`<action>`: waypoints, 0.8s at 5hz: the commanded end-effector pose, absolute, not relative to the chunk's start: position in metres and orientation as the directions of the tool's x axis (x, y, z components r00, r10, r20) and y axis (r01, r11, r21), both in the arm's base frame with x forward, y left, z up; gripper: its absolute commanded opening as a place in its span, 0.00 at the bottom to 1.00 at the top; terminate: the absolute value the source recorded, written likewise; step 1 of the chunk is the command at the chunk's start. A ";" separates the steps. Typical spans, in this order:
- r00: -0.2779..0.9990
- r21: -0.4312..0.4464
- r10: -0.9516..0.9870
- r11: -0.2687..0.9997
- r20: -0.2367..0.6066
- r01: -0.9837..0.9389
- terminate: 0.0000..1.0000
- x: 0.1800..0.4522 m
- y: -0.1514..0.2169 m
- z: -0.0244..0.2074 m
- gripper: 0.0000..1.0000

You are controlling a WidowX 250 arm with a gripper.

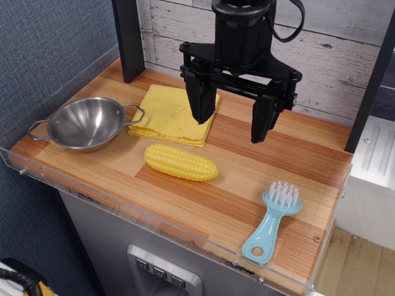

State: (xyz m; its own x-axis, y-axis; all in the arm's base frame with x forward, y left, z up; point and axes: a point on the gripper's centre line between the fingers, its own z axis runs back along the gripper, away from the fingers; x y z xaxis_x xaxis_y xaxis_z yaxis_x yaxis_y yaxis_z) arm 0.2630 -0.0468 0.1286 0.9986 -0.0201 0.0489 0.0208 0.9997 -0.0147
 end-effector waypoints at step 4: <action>0.975 -0.085 0.191 0.980 0.110 -0.182 0.00 0.301 0.076 0.115 1.00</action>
